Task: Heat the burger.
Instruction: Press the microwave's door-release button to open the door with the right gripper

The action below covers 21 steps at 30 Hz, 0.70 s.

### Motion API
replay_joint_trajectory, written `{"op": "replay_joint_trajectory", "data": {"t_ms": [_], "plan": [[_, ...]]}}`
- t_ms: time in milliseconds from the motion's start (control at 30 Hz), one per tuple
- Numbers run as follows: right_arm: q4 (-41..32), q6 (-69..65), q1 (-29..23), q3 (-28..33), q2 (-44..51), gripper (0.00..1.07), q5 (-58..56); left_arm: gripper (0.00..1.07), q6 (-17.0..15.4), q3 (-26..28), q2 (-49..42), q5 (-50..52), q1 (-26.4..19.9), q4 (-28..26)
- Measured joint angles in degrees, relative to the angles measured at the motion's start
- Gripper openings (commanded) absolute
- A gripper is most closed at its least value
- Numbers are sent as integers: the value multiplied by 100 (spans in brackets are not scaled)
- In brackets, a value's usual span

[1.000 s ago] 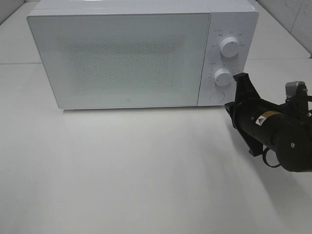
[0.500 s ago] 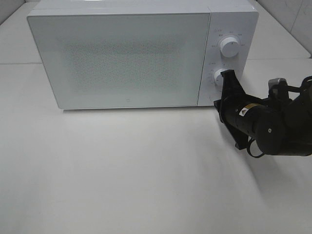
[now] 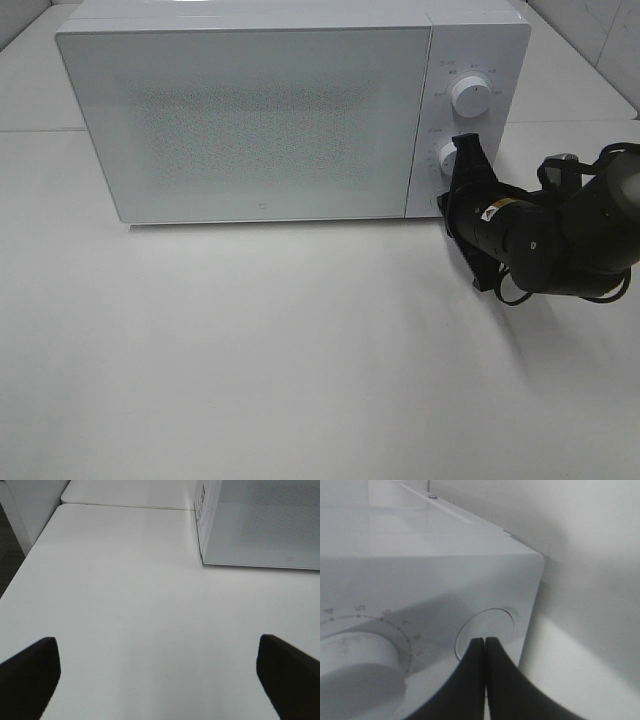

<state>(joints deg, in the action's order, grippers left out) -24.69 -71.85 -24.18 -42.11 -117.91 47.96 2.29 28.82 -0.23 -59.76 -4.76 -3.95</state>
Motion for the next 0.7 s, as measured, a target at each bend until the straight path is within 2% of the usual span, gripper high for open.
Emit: {"op": "replay_joint_trajectory", "data": {"t_ms": [700], "plan": [[-92, -6, 52, -223, -132, 0, 23, 100, 0, 0, 0, 0, 0, 0]]}}
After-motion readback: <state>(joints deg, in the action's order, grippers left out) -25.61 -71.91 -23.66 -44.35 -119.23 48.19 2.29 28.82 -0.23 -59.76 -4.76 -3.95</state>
